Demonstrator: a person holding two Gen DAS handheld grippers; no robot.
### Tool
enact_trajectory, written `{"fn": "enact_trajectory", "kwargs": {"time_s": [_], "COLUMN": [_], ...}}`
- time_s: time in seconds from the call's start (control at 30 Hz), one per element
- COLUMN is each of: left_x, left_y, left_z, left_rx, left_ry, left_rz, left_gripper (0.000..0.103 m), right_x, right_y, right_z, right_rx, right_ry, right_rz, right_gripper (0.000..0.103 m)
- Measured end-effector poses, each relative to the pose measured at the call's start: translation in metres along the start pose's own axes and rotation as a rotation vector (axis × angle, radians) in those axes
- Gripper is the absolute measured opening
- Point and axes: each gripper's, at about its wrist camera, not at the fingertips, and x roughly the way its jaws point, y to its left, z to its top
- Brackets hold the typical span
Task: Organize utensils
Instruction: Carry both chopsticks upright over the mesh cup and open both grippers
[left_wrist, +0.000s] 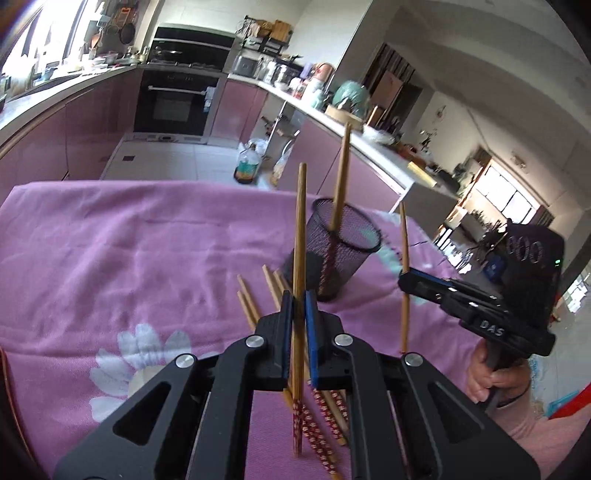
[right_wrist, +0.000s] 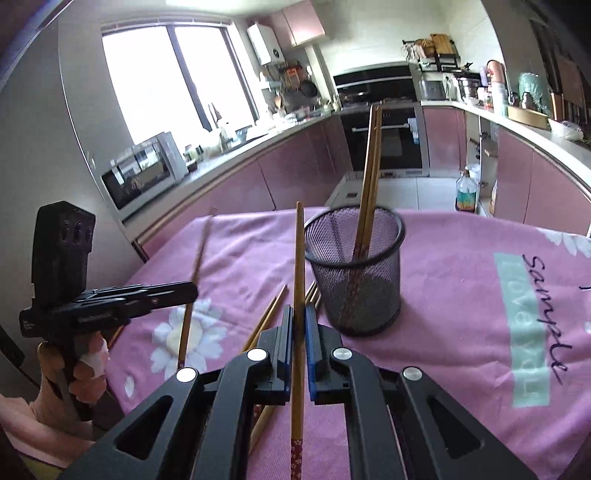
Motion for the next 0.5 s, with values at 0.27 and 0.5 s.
{"fn": "enact_trajectory", "kwargs": {"time_s": [0.27,0.5], "left_x": [-0.03,-0.037], "left_y": [-0.017,-0.026], "left_z": [0.023,0.05], "left_rx": [0.019,0.026], "left_ry": [-0.107,-0.171], "left_rz": [-0.076,-0.088], "left_gripper": [0.008,0.007], "right_x": [-0.022,-0.038], "right_y": [-0.008,-0.015], "right_z": [0.014,0.03], "right_rx": [0.009,0.003], "right_ry": [-0.08,-0.144], "right_rz": [0.001,-0.01], "right_gripper": [0.005,0.005]}}
